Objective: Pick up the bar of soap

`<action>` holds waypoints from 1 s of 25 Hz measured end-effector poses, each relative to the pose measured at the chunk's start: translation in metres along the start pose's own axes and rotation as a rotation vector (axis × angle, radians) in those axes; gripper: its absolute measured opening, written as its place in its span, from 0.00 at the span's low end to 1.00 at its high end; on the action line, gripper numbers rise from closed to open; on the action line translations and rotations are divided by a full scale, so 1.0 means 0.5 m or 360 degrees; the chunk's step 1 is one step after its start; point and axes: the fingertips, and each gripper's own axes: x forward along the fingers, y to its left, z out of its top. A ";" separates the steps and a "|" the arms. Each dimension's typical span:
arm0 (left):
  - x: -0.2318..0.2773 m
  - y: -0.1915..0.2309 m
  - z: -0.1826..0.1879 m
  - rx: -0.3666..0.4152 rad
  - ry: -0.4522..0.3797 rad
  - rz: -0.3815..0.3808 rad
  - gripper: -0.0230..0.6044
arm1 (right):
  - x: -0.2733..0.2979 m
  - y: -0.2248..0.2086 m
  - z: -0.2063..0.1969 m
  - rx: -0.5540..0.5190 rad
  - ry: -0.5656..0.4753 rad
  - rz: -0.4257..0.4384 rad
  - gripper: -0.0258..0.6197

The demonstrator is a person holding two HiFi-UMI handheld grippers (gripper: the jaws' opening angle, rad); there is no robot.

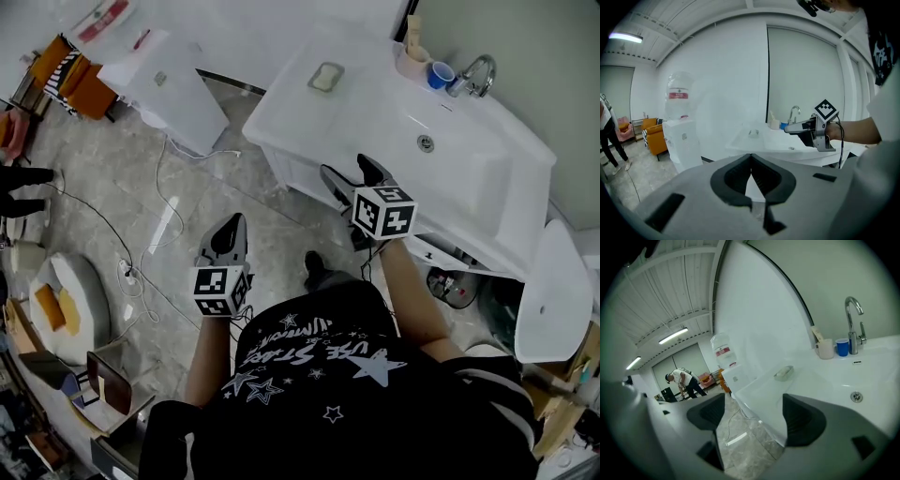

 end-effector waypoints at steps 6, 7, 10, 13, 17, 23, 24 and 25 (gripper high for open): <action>0.097 0.023 0.059 -0.0010 -0.0040 0.0046 0.05 | 0.056 -0.062 0.034 0.0030 0.0044 0.0040 0.66; 0.109 0.024 0.067 -0.0005 -0.0042 0.0045 0.05 | 0.062 -0.071 0.040 0.0046 0.0047 0.0044 0.66; 0.136 0.031 0.080 0.0007 -0.0036 0.0047 0.05 | 0.079 -0.092 0.051 0.0104 0.0056 0.0057 0.66; 0.153 0.041 0.085 0.0013 -0.0022 0.0047 0.05 | 0.095 -0.103 0.053 0.0140 0.0073 0.0059 0.66; 0.189 0.065 0.097 0.0046 0.0005 0.0001 0.05 | 0.119 -0.114 0.062 0.0176 0.0067 0.0031 0.65; 0.294 0.107 0.146 0.0103 -0.0024 -0.0133 0.05 | 0.168 -0.153 0.091 0.0248 0.0038 -0.0090 0.63; 0.317 0.114 0.152 0.0117 -0.0023 -0.0169 0.05 | 0.179 -0.161 0.095 0.0260 0.0038 -0.0118 0.63; 0.342 0.123 0.158 0.0128 -0.0020 -0.0205 0.05 | 0.191 -0.170 0.099 0.0270 0.0040 -0.0152 0.63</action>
